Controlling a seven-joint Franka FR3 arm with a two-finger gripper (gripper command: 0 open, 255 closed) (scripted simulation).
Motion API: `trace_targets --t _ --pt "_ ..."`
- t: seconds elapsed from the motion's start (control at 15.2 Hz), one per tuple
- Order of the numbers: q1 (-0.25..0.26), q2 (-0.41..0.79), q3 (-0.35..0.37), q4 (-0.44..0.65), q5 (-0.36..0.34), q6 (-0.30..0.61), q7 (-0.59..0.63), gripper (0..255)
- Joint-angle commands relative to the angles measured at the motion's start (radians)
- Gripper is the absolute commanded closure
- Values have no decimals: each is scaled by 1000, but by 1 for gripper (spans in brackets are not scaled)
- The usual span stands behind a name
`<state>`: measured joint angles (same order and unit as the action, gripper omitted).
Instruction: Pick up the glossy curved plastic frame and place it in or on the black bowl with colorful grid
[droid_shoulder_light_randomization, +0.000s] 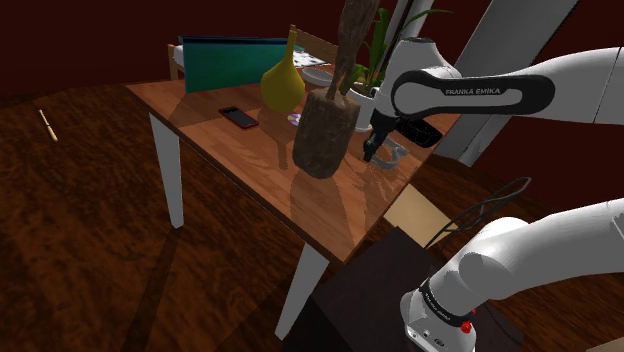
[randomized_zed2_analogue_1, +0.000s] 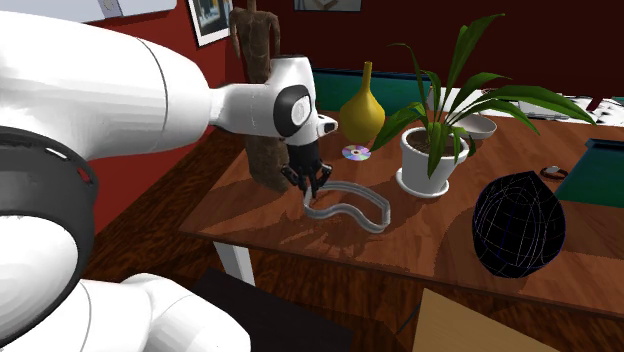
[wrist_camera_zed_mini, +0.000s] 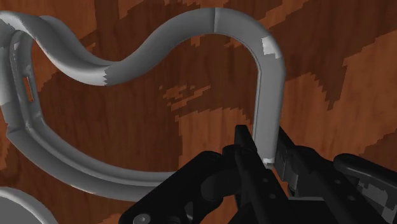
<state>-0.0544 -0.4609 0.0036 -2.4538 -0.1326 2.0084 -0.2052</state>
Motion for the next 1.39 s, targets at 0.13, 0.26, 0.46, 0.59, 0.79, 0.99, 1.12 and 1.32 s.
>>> trace_targets --t 0.13,0.26,0.46,0.59,0.79,0.99,1.12,1.32 --pt "1 -16 1 42 4 -58 -6 255" --pt "2 -21 2 65 5 -86 -9 255" --pt "2 -26 2 101 7 -127 -14 255" --pt "2 -28 3 126 9 -154 -17 255" --pt "3 -30 3 165 10 -194 -21 255" --pt "3 -30 4 205 12 -234 -26 255" --pt "3 -29 4 233 13 -261 -29 255" --pt "-14 4 -29 263 -2 -252 -73 255"
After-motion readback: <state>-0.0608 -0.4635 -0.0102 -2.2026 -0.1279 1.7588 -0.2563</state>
